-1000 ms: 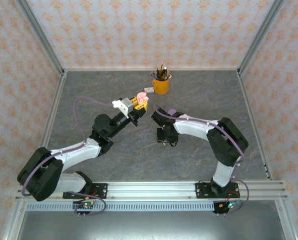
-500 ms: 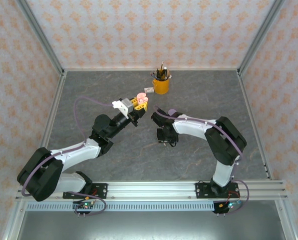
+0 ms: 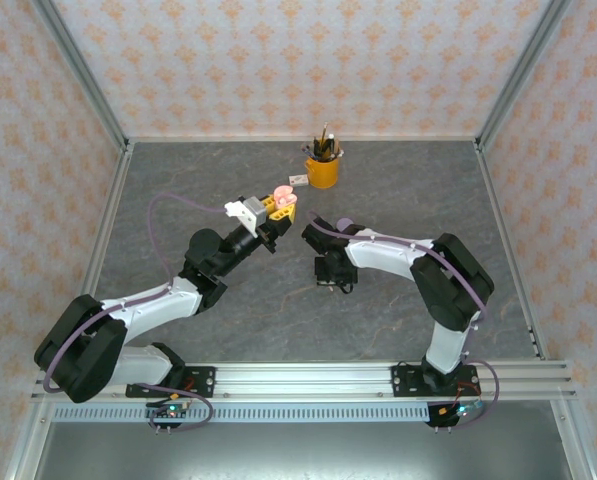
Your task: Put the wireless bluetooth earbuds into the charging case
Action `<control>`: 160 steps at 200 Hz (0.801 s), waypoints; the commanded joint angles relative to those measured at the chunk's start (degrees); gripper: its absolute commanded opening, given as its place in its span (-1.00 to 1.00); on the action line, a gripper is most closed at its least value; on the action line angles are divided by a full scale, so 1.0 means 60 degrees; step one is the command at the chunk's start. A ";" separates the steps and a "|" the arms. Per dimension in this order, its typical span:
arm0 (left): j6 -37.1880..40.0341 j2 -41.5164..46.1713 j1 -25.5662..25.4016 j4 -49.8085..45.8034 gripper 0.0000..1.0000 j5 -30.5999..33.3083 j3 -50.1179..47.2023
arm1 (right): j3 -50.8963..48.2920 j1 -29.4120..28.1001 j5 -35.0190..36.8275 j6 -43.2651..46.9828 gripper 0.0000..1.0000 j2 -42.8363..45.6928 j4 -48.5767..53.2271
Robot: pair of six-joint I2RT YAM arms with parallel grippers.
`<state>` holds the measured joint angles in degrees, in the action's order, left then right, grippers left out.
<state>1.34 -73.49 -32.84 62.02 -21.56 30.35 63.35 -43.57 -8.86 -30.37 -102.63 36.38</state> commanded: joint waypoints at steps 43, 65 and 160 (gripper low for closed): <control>-0.0114 0.0235 0.0111 0.0244 -1.00 0.0113 0.0025 | -0.0220 -0.0007 0.0335 -0.0196 -0.73 0.1134 -0.0554; -0.0124 0.0234 0.0104 0.0225 -1.00 0.0093 -0.0033 | -0.0395 0.0080 0.0364 -0.0261 -0.74 0.1453 -0.0779; -0.0053 0.0259 0.0110 0.0028 -1.00 -0.0233 0.0024 | -0.0512 0.0557 0.0715 -0.0140 -0.75 0.4122 -0.1284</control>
<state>1.34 -73.49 -32.84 61.95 -21.85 30.35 59.31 -41.25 -7.20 -31.44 -82.61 29.74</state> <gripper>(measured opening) 0.224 0.125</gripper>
